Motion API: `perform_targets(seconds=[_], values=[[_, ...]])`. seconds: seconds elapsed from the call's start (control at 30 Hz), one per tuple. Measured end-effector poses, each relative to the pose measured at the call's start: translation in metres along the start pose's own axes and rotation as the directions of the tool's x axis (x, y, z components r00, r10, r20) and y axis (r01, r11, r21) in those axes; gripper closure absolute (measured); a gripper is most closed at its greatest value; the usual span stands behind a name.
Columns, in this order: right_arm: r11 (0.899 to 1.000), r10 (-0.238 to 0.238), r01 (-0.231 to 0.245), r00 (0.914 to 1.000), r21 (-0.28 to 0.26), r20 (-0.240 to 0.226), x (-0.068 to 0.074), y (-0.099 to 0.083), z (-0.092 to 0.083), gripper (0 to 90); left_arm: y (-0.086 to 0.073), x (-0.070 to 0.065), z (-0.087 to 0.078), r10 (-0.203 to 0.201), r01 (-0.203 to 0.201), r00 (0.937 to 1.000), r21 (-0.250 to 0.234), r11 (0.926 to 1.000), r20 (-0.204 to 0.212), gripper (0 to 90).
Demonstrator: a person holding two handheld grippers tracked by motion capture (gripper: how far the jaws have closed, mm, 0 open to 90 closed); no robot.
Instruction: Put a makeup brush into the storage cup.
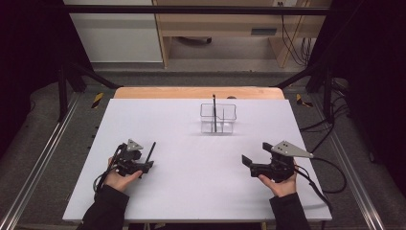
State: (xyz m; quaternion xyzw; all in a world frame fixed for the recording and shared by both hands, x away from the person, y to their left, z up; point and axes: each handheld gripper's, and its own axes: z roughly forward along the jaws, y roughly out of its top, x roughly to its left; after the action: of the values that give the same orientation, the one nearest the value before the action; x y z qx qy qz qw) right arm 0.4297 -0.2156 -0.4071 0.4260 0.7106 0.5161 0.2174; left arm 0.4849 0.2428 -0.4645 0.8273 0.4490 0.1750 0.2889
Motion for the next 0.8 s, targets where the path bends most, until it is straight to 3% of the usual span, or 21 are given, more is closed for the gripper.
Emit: perform_targets(seconds=[0.8], values=[[1.0, -0.007, 0.007, 1.0, 0.016, -0.006, 0.0032, -0.0017, 0.0036, 7.1, 0.0002, 0.0005, 0.0014, -0.021, 0.02, 0.9997, 0.026, 0.9994, 0.009, 72.8]])
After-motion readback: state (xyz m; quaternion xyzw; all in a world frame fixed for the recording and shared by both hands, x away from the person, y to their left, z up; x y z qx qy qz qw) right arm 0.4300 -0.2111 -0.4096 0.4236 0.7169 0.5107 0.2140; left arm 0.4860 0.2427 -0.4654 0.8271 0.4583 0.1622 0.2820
